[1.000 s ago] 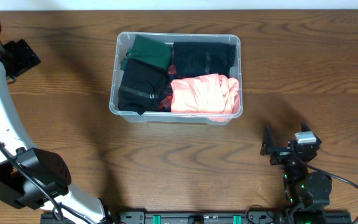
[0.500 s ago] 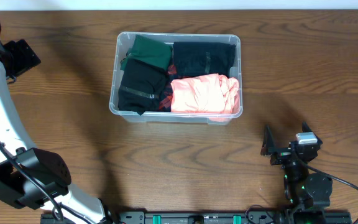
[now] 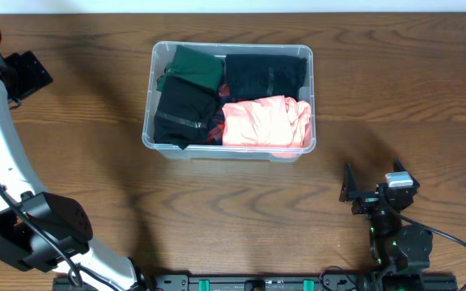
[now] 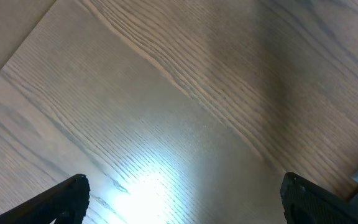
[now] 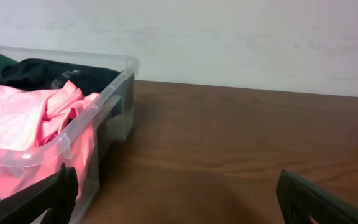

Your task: Pack container

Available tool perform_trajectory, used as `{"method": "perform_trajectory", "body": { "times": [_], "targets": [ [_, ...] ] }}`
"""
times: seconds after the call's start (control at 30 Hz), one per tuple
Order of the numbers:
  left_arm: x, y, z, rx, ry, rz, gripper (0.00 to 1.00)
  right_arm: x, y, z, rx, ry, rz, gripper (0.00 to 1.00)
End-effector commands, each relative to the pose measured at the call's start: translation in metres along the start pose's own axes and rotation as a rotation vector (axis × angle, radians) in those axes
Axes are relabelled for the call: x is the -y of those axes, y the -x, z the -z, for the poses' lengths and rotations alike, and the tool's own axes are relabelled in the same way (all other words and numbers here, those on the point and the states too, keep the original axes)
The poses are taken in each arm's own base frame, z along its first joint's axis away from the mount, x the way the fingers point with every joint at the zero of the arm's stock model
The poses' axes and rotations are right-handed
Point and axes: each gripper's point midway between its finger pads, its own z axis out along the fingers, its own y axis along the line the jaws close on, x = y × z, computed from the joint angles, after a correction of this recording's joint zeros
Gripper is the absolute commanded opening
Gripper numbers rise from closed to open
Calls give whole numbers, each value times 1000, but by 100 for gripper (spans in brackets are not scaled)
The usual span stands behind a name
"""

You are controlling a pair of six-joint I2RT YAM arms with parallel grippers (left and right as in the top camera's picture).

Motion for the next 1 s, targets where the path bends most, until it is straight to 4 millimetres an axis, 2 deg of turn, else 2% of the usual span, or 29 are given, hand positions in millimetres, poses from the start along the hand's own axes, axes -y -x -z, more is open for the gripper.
{"method": "perform_trajectory", "body": {
  "times": [0.0,0.07,0.17,0.23,0.33,0.47,0.6,0.77,0.87,0.97],
  "targets": [
    [-2,4,6,19,2,18,98,5,0,0,2,-24,-4,99],
    [-2,4,7,19,2,18,98,5,0,0,2,-24,-4,99],
    [-4,5,17,43,-2,22,98,5,0,0,2,-24,-4,99],
    [-6,7,32,77,-9,27,98,5,0,0,2,-24,-4,99],
    [-4,-1,67,114,-53,28,98,5,0,0,2,-25,-4,99],
    [15,-3,122,232,-192,38,98,5,0,0,2,-24,-4,99],
    [43,-7,180,390,-312,-24,98,5,0,0,2,-24,-4,99],
    [88,-28,243,599,-476,-194,98,5,0,0,2,-24,-4,99],
    [101,-47,261,679,-559,-232,98,5,0,0,2,-24,-4,99],
    [105,-66,263,735,-616,-247,98,5,0,0,2,-24,-4,99]
  ]
}}
